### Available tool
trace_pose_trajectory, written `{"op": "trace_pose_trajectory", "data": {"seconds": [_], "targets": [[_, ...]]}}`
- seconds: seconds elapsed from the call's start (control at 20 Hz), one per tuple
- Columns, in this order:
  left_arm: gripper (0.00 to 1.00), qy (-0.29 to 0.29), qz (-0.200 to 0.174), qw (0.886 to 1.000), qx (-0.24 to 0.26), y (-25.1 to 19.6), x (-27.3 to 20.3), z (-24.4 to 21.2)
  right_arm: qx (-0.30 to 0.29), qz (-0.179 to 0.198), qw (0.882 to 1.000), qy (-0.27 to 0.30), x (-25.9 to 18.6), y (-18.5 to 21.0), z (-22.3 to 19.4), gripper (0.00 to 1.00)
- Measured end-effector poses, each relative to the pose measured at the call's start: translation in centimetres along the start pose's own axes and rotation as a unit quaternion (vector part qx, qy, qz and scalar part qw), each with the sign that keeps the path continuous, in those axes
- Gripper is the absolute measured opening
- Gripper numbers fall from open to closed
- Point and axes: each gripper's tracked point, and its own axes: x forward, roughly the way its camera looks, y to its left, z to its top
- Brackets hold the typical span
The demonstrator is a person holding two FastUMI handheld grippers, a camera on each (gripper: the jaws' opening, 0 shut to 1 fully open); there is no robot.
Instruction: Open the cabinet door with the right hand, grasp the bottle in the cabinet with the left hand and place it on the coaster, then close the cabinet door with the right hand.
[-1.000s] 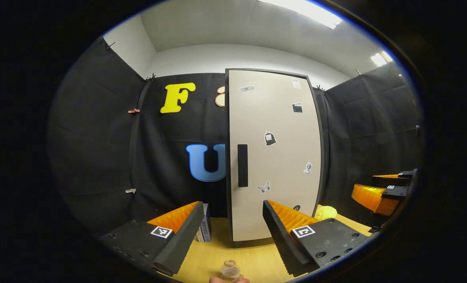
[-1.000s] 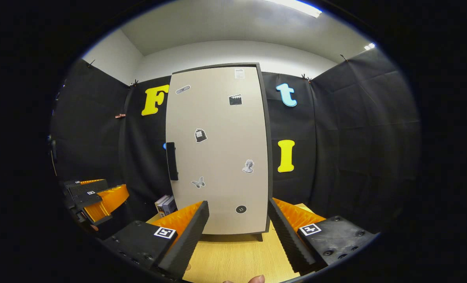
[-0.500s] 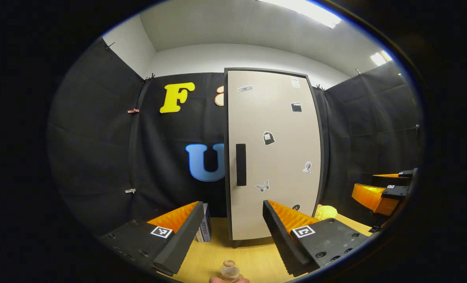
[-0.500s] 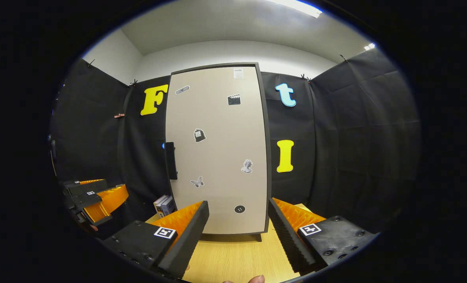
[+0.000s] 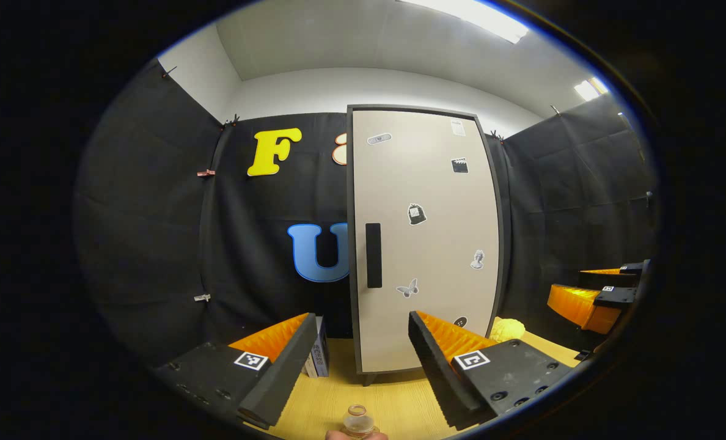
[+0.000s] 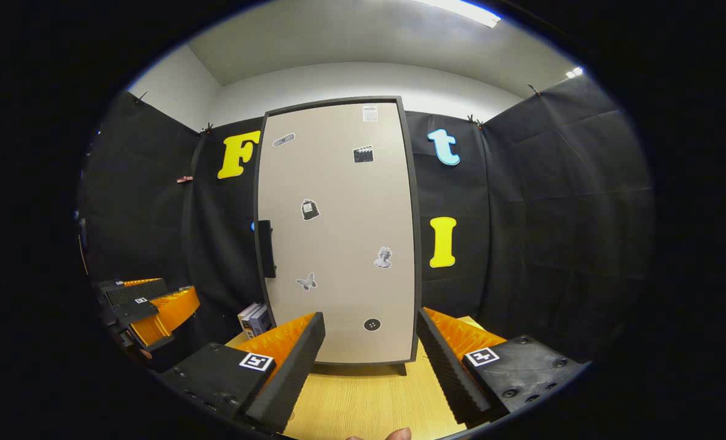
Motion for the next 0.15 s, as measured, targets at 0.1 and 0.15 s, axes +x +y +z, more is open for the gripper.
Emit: {"op": "trace_pose_trajectory", "data": {"seconds": [0.1,0.15], "targets": [[0.95,0.000,-0.001,1.000,0.000,-0.09,0.07,-0.03,-0.001,0.000,1.000,0.000,0.05,0.01,-0.02,0.98],[0.95,0.000,-0.001,1.000,0.000,-0.13,0.13,-0.10,-0.001,0.001,1.000,0.000,0.00,0.00,0.00,0.98]]}}
